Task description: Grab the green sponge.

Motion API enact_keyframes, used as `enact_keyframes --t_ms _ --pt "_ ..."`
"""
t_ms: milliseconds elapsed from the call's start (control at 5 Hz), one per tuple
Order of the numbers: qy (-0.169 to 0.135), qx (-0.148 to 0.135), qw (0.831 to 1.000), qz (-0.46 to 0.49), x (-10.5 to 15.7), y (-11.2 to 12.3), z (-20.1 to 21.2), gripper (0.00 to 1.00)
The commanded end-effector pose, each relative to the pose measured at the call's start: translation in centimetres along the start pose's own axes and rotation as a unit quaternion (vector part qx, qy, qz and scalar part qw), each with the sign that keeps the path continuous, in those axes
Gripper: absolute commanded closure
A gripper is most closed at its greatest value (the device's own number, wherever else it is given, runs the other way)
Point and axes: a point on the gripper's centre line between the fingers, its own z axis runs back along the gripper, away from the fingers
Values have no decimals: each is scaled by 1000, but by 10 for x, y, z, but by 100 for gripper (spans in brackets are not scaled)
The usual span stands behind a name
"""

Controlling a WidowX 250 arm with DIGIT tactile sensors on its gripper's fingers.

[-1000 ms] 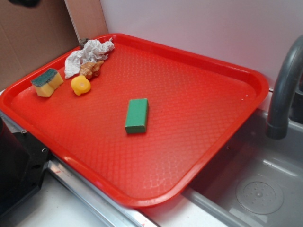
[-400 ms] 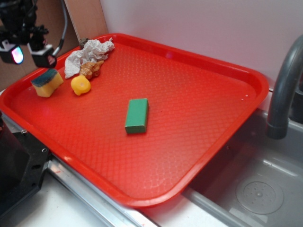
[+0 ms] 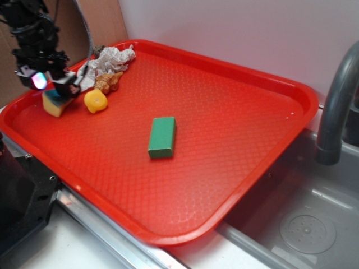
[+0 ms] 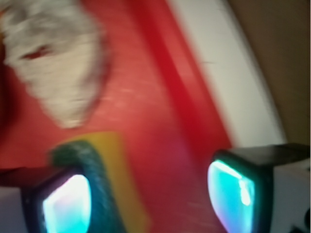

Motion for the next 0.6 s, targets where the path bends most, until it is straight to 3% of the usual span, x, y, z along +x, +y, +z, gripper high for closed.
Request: enact_keyframes --t_ms 0,400 --pt "-53 35 998 -11 -8 -15 62 0" --pt "-24 19 999 -10 -7 -8 38 0"
